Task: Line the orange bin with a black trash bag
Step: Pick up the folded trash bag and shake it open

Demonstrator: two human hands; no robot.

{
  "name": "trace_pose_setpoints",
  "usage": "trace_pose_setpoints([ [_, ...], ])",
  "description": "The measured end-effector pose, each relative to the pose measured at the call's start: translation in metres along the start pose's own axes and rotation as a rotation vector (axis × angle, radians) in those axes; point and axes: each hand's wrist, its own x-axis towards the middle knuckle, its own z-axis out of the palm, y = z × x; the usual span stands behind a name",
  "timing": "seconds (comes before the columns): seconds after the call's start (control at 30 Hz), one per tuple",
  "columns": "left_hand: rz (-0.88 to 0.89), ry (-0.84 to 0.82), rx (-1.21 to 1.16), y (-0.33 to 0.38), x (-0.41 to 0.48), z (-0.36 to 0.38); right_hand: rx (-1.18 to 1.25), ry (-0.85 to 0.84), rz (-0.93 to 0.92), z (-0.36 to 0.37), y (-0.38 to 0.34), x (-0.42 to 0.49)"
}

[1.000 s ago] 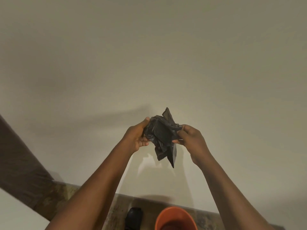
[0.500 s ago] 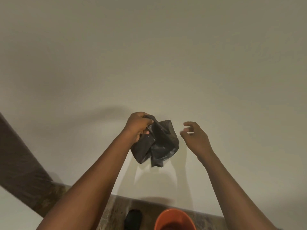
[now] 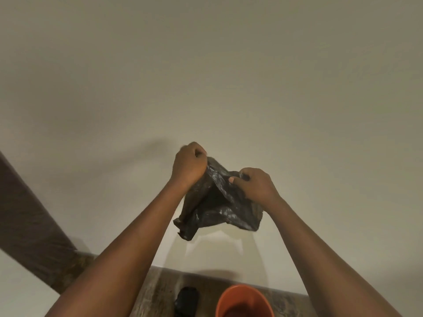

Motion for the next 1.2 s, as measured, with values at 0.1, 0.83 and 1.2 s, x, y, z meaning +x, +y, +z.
trace_pose_setpoints([
  [0.1, 0.174, 0.243, 0.192, -0.006, -0.014, 0.008, 0.372, 0.024, 0.172, 0.0, -0.003, 0.0],
  [0.83, -0.738, -0.144, -0.704, -0.038, -0.001, 0.047, 1.338, 0.039, 0.669, -0.014, 0.044, -0.003],
  [1.2, 0.404, 0.375, -0.275, 0.036, -0.032, 0.043, 0.121, 0.426, -0.231, -0.023, -0.002, -0.047],
])
